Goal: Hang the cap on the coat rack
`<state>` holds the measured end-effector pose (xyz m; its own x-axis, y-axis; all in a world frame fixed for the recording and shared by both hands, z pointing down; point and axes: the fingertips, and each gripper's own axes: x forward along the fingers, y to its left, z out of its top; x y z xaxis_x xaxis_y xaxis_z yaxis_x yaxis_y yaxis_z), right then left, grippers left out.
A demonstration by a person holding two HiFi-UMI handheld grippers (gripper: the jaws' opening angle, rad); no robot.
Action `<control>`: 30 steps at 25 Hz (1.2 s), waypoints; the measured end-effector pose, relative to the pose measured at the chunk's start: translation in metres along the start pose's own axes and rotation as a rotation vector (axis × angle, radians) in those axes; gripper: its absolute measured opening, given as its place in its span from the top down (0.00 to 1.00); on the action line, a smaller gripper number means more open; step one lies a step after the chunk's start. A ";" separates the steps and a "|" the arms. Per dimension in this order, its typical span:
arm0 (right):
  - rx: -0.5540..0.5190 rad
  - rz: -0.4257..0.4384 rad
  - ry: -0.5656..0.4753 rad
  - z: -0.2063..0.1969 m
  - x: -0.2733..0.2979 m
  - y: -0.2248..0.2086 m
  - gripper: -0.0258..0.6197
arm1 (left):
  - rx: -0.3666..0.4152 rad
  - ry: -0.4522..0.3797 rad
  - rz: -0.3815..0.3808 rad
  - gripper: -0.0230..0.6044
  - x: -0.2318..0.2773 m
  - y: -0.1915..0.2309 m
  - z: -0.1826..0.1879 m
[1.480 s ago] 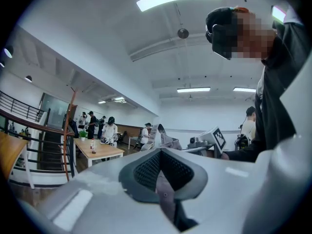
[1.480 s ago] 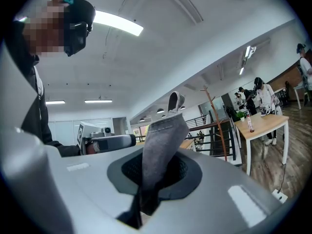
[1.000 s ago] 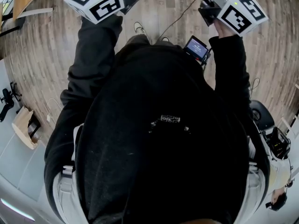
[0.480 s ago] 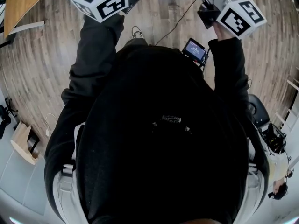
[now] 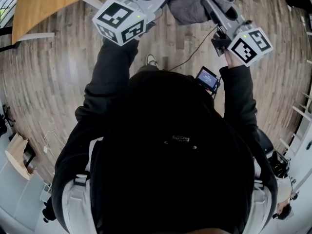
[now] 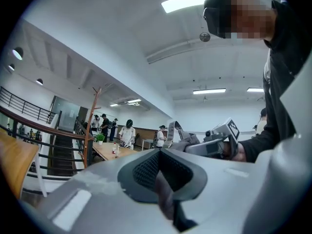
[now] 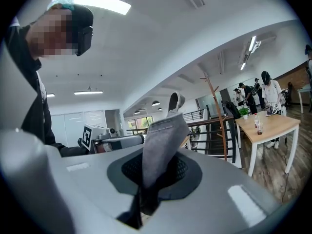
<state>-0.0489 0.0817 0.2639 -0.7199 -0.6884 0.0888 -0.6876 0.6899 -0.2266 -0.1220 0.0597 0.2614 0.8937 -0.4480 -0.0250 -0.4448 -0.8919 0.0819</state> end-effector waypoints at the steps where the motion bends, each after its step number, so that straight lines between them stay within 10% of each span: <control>1: -0.007 0.001 -0.002 0.003 0.001 0.003 0.89 | 0.007 -0.002 0.002 0.98 -0.005 0.000 0.002; 11: -0.022 -0.047 -0.061 -0.053 -0.224 0.089 0.89 | 0.020 -0.014 -0.058 0.96 -0.032 -0.234 -0.040; 20: 0.015 -0.072 -0.046 -0.107 -0.227 0.183 0.89 | -0.028 0.003 -0.086 0.96 -0.127 -0.269 -0.077; 30: 0.043 -0.006 -0.047 -0.050 -0.195 0.015 0.89 | -0.066 0.052 -0.079 0.96 0.026 -0.190 -0.064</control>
<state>0.0763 0.2379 0.2912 -0.7098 -0.7030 0.0446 -0.6865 0.6762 -0.2675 -0.0100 0.2217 0.3089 0.9284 -0.3712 0.0177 -0.3696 -0.9174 0.1475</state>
